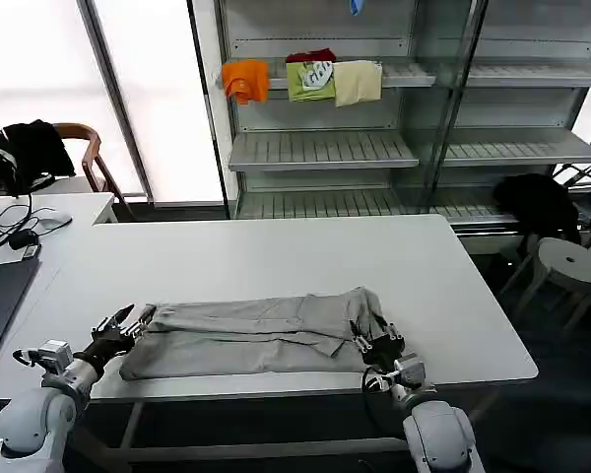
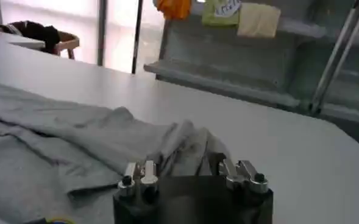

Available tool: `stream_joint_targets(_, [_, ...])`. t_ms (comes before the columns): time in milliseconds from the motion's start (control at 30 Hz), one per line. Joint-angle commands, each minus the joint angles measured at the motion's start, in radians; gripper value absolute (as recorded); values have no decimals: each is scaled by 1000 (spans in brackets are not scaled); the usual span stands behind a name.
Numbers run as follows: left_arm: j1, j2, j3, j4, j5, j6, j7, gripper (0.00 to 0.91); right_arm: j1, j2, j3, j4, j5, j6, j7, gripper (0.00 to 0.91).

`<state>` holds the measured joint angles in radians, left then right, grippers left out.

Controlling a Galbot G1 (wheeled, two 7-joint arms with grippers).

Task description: Fold and organize the clothes.

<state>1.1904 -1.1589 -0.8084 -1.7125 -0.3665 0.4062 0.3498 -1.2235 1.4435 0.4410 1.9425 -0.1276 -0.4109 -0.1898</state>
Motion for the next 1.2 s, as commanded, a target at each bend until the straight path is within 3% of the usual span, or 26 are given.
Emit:
stream_joint_targets(33, [43, -92, 28, -73, 102, 46, -258, 907, 35, 42, 48, 72, 33, 77, 121, 907])
stream_joint_targets(300, [66, -134, 61, -91, 128, 45, -261, 907, 62, 69, 32, 117, 32, 50, 111, 907])
stream_joint_targets(400, [63, -141, 70, -86, 146, 45, -260, 766, 62, 69, 34, 126, 35, 51, 105, 907])
stream_joint_targets(433, [65, -140, 71, -88, 146, 46, -259, 675, 62, 68, 35, 128, 38, 51, 104, 907])
stream_joint_targets(467, [65, -140, 73, -90, 145, 51, -256, 433, 62, 68, 36, 128, 41, 50, 105, 907])
stream_joint_targets(500, [64, -141, 75, -91, 145, 58, -255, 302, 62, 67, 37, 127, 42, 50, 106, 907])
stream_joint_targets(533, [62, -142, 75, -91, 145, 65, -252, 101, 62, 66, 38, 126, 43, 50, 108, 907])
stream_joint_targets(567, [62, -143, 76, -90, 144, 68, -249, 30, 62, 67, 38, 125, 43, 50, 109, 907])
stream_joint_targets(1200, [57, -124, 70, -75, 155, 4, -223, 0, 61, 72, 36, 128, 53, 42, 139, 907])
